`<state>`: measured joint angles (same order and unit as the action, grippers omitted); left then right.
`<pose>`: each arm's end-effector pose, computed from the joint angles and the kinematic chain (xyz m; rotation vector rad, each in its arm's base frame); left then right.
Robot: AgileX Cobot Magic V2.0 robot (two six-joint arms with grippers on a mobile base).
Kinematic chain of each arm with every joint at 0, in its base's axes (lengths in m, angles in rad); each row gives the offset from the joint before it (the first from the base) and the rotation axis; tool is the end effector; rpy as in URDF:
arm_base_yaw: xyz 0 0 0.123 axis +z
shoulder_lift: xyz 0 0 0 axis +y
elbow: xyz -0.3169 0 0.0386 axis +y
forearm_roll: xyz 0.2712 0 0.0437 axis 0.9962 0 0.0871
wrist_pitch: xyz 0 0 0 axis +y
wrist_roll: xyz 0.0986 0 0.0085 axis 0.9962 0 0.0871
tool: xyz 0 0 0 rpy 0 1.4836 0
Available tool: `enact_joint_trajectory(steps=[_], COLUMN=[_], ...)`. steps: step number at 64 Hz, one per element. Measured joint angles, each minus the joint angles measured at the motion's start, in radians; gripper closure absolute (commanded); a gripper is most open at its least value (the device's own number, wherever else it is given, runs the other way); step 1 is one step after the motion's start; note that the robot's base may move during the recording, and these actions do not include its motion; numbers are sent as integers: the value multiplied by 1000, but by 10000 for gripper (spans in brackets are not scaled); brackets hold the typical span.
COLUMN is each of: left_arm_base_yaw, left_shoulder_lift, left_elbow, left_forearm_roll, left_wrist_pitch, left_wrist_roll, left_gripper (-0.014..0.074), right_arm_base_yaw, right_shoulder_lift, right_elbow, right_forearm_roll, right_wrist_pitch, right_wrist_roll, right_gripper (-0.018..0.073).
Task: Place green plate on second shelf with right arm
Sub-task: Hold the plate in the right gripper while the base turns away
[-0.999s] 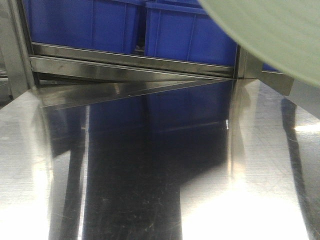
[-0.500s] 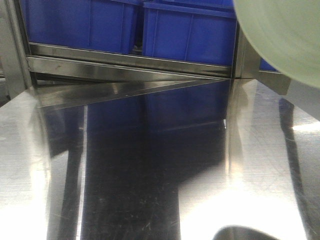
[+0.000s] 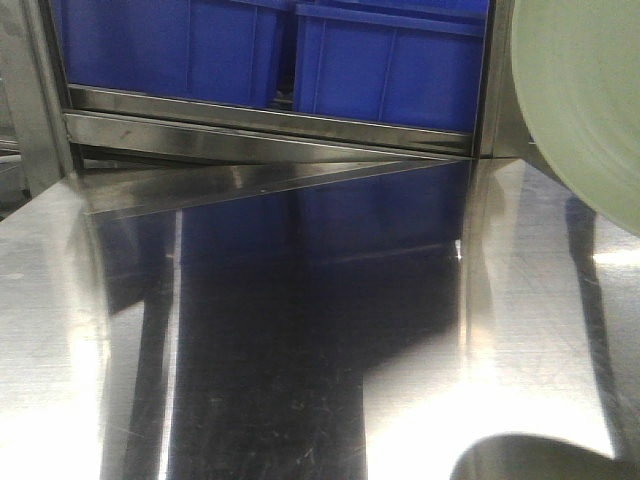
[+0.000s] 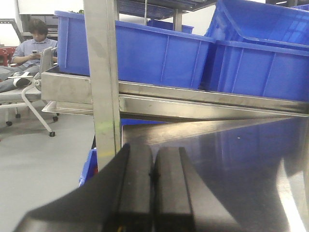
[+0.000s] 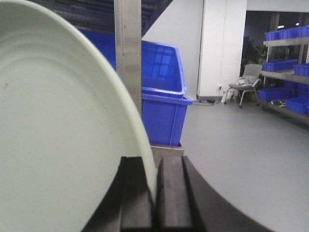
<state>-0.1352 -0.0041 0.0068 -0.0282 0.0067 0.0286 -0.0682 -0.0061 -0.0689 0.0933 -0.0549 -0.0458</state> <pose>0.0525 -0.0072 0.2108 0.1014 1.4905 -0.1089 0.0466 -0.0037 0.2447 0.0825 1.3515 -0.0210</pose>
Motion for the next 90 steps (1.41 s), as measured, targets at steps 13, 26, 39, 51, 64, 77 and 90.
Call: enact_joint_trajectory(steps=[13, 26, 39, 51, 64, 77, 90], left_arm_base_yaw=[0, 0, 0, 0, 0, 0, 0], left_shoulder_lift=[0, 0, 0, 0, 0, 0, 0], left_elbow=[0, 0, 0, 0, 0, 0, 0], left_forearm_roll=[0, 0, 0, 0, 0, 0, 0], left_wrist_pitch=[0, 0, 0, 0, 0, 0, 0], left_wrist_roll=[0, 0, 0, 0, 0, 0, 0], left_gripper=[466, 466, 466, 466, 466, 466, 466], right_arm_base_yaw=[11, 15, 15, 15, 15, 15, 15], right_shoulder_lift=[-2, -2, -2, -2, -2, -2, -2], right_elbow=[42, 42, 43, 43, 45, 45, 45], right_forearm_roll=[0, 0, 2, 2, 2, 2, 2], right_wrist_pitch=[-83, -120, -127, -130, -130, -130, -130], right_wrist_roll=[1, 1, 1, 1, 1, 1, 1], right_gripper=[505, 505, 505, 505, 505, 505, 505])
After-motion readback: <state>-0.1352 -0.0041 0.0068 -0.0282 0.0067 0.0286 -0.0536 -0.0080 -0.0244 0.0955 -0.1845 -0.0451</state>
